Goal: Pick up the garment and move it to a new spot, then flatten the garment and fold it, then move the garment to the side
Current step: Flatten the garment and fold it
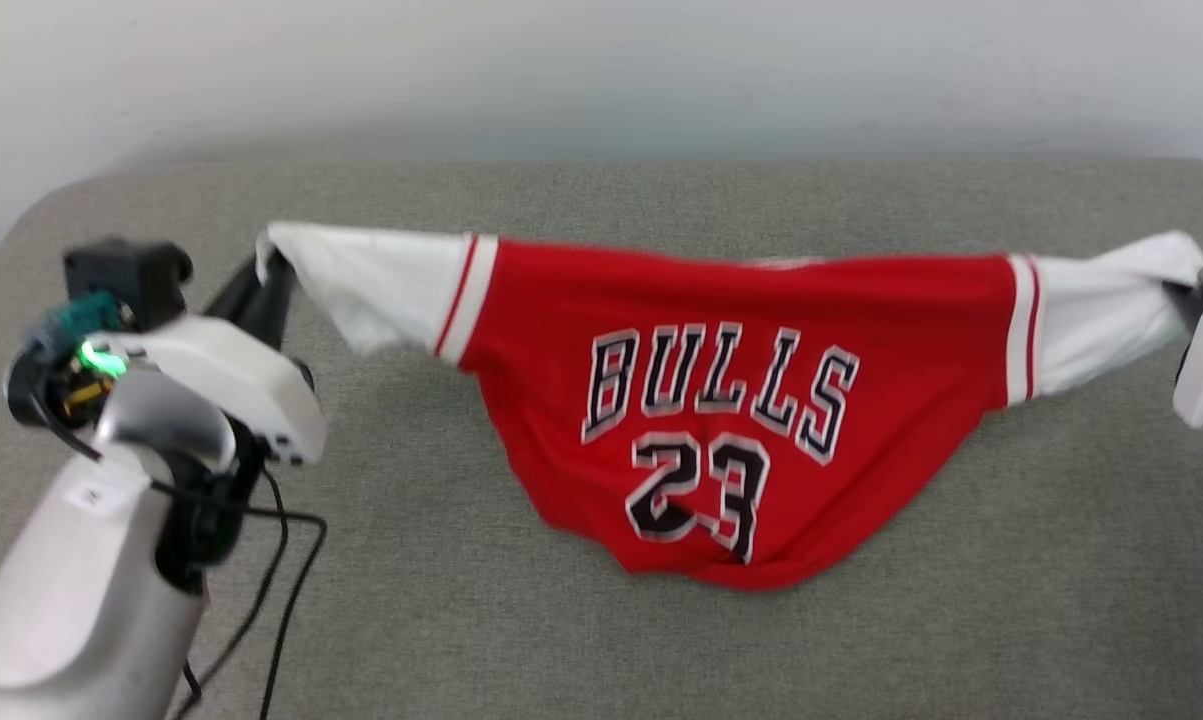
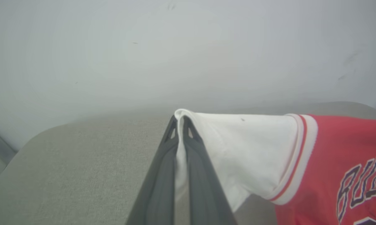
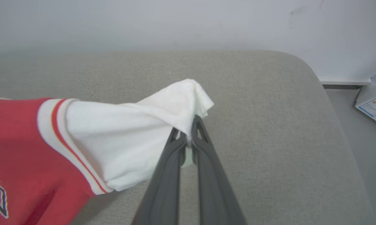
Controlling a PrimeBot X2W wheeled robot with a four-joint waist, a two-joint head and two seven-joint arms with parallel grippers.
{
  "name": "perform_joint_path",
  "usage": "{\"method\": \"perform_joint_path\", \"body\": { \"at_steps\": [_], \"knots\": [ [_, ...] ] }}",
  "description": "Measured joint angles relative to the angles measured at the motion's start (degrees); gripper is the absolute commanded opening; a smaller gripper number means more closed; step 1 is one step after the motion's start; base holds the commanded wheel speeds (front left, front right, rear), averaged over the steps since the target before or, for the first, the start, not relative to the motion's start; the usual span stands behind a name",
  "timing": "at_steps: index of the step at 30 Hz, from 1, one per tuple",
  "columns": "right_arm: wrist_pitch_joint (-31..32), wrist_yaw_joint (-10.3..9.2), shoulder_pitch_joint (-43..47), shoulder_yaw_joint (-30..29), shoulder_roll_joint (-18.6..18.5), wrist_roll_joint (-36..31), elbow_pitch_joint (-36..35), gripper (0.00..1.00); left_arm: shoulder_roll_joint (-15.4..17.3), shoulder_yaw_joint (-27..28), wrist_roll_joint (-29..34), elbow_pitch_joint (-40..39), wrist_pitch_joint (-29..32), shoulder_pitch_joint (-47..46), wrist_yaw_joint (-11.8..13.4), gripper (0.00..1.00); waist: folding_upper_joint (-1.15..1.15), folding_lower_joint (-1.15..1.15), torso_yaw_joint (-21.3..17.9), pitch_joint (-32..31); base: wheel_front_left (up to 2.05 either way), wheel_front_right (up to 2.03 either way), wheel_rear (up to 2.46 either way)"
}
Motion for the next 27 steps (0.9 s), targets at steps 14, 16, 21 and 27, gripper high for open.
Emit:
{"method": "perform_joint_path", "body": {
  "at_steps": [14,16,21,27],
  "knots": [
    [-7.3,0.01,-23.5,1.3,0.5,-7.8,2.5,0.0,-1.4,1.0,1.6,20.2,-5.0,-32.1,-6.5,0.0,0.0,0.01,-0.9,4.6,0.0,0.0,0.0],
    [-8.9,0.01,-28.1,1.4,0.7,-8.7,3.4,0.0,-1.0,1.0,2.5,22.9,-6.1,-36.8,-7.1,0.0,0.0,0.0,-1.2,6.2,0.0,0.0,0.0],
    [-12.4,0.01,-39.3,2.3,1.3,-10.8,6.6,0.0,0.0,1.3,4.0,29.1,-8.8,-47.8,-8.1,0.0,0.0,0.01,-2.1,10.3,0.0,0.0,0.0],
    [-16.1,0.01,-51.4,2.7,2.3,-12.6,9.8,0.0,2.1,2.4,5.4,33.5,-12.0,-58.7,-8.9,0.0,0.0,0.01,-3.5,15.8,0.0,0.0,0.0]
  ]
}}
